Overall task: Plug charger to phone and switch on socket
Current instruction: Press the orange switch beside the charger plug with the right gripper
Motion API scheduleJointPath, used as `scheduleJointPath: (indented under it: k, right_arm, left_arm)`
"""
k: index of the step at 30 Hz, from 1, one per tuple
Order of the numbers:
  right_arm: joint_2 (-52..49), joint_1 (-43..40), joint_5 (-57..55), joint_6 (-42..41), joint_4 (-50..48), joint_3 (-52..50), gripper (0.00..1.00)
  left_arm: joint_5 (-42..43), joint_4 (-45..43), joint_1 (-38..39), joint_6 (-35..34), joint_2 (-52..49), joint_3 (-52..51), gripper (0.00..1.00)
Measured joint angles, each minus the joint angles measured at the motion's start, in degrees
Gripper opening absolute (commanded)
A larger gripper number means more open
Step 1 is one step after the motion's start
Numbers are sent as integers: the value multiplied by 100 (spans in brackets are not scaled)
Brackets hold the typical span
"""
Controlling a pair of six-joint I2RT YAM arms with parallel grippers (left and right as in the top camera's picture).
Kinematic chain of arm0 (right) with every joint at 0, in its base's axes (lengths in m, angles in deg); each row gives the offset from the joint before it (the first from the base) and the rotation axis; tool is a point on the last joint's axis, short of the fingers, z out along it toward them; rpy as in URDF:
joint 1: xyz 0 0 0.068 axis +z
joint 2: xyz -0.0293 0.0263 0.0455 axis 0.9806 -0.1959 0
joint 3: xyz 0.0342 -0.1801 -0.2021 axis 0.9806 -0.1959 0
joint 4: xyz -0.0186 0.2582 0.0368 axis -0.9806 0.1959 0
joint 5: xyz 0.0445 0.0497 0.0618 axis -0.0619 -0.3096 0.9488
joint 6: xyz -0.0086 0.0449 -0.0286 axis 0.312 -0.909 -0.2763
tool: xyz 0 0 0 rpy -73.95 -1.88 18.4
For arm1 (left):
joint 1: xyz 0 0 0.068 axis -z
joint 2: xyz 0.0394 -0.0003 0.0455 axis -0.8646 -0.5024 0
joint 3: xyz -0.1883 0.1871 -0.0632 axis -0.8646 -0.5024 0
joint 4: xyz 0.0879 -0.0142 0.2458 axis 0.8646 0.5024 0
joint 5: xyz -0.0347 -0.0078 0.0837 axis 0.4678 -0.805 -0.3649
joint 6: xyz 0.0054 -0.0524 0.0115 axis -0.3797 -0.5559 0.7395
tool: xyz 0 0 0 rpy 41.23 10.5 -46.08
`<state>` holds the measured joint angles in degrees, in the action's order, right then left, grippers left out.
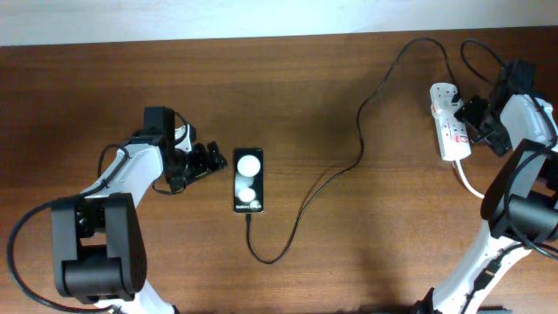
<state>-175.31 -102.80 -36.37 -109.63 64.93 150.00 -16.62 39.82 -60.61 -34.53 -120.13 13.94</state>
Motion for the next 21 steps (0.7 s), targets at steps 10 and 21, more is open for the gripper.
scheduleJointPath:
  k: [10,21]
  right_arm:
    - [-22,-83,597,-48,46,59,98]
    - [-22,-85,643,-127,122,72,98]
  left_arm:
    - [0,0,0,0,0,0,99]
    - [0,0,0,0,0,0,99]
